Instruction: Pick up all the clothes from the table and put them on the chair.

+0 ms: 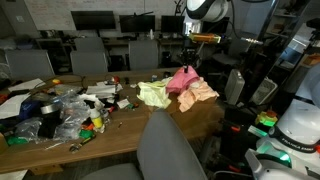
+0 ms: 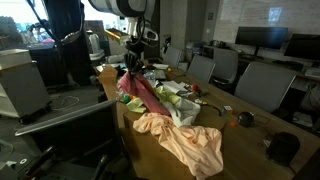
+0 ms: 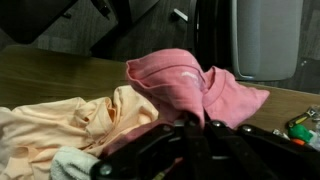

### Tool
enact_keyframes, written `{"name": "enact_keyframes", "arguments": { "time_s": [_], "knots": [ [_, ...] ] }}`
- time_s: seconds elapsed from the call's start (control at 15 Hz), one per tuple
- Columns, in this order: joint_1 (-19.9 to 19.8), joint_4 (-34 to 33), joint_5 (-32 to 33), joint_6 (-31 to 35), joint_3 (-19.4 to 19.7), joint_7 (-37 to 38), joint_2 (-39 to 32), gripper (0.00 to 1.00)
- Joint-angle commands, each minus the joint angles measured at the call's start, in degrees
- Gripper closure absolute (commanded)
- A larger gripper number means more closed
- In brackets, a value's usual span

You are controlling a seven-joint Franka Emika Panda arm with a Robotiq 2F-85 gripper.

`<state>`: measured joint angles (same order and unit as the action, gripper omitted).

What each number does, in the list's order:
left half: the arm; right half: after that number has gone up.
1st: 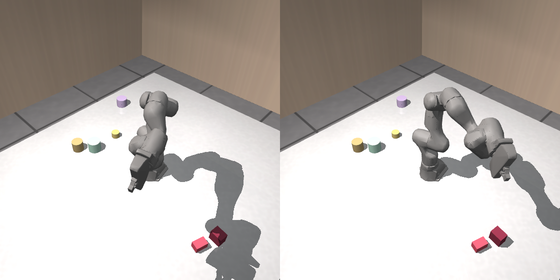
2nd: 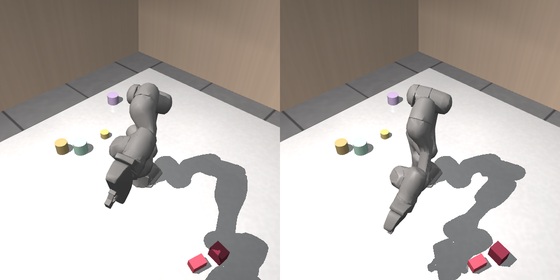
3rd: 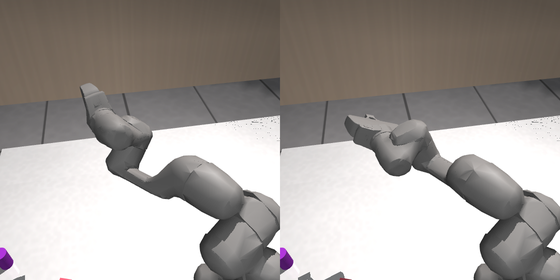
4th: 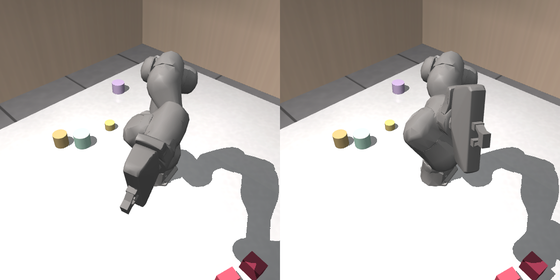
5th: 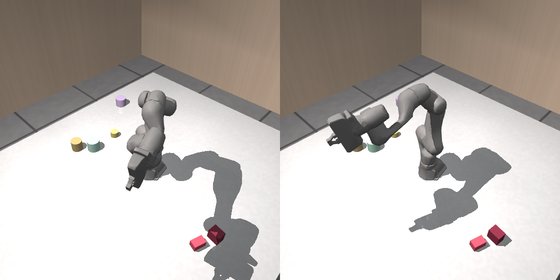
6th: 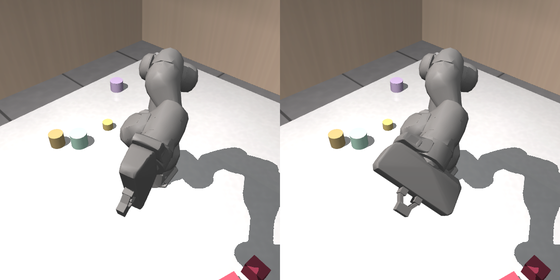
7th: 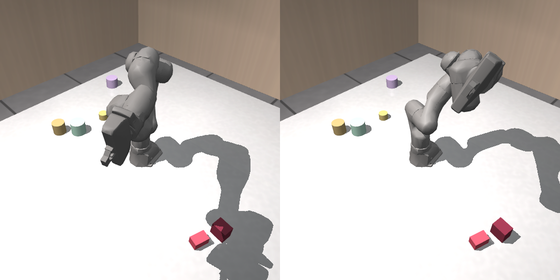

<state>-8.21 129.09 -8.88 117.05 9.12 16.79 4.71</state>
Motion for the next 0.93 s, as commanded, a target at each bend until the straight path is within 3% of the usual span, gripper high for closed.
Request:
{"name": "enact_keyframes", "arguments": {
  "time_s": [0.0,0.4,0.87],
  "knots": [
    [-0.19,4.41,2.33,-0.65,-1.14,1.33,8.51,0.98],
    [-0.23,8.6,2.4,-3.1,-2.45,-1.4,18.52,0.98],
    [0.09,12.48,3.65,-10.92,-4.05,-7.36,29.37,0.98]
  ]
}}
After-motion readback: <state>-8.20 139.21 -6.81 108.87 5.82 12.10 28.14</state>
